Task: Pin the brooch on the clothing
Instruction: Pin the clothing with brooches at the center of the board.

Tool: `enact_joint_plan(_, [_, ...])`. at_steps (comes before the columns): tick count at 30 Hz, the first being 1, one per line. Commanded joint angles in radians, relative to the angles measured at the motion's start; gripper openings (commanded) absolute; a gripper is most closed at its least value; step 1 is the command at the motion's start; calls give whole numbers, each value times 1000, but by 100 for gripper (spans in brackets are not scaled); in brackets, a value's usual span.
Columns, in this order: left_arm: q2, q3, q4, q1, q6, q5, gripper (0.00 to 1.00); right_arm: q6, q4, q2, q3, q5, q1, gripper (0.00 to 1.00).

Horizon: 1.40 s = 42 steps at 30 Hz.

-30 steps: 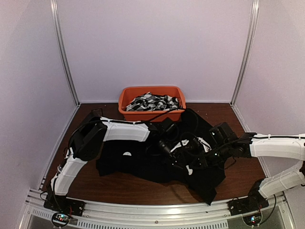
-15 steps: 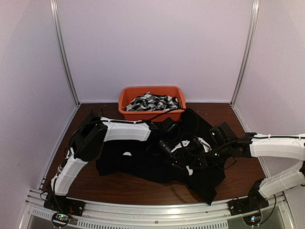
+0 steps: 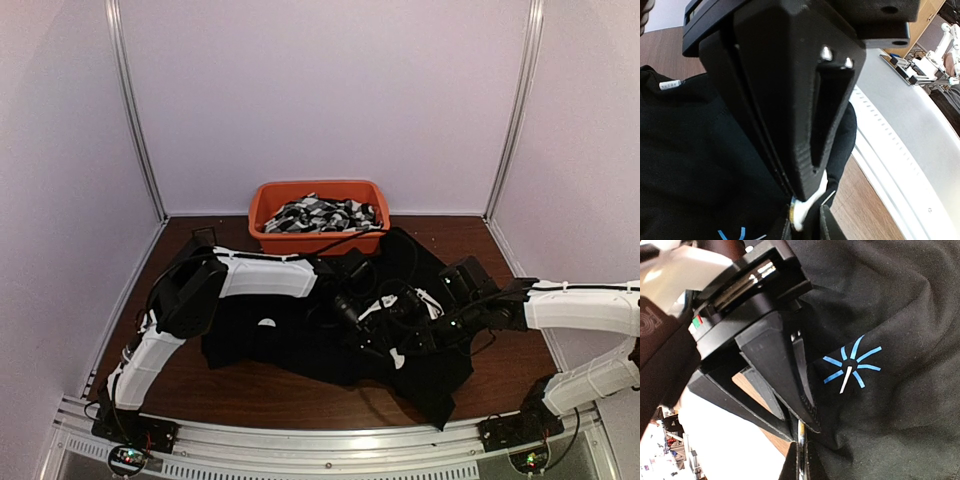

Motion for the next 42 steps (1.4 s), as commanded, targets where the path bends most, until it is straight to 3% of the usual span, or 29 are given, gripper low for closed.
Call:
enact_joint_plan(1, [13,-9,-11,-41,28,78,19,38,60,-7,5,59,-17,0])
enact_joint_plan(10, [15,-10,-2,-42,24,96,17,51,85,-7,7,42,-17,0])
enact_joint_plan(24, [16,-43,141,-42,-96,121,0,56,106,13,2,35,-18,0])
enact_joint_plan(42, [33,-19,289,-36,-381,-99,0,81,79,-42,-15,167,-3,0])
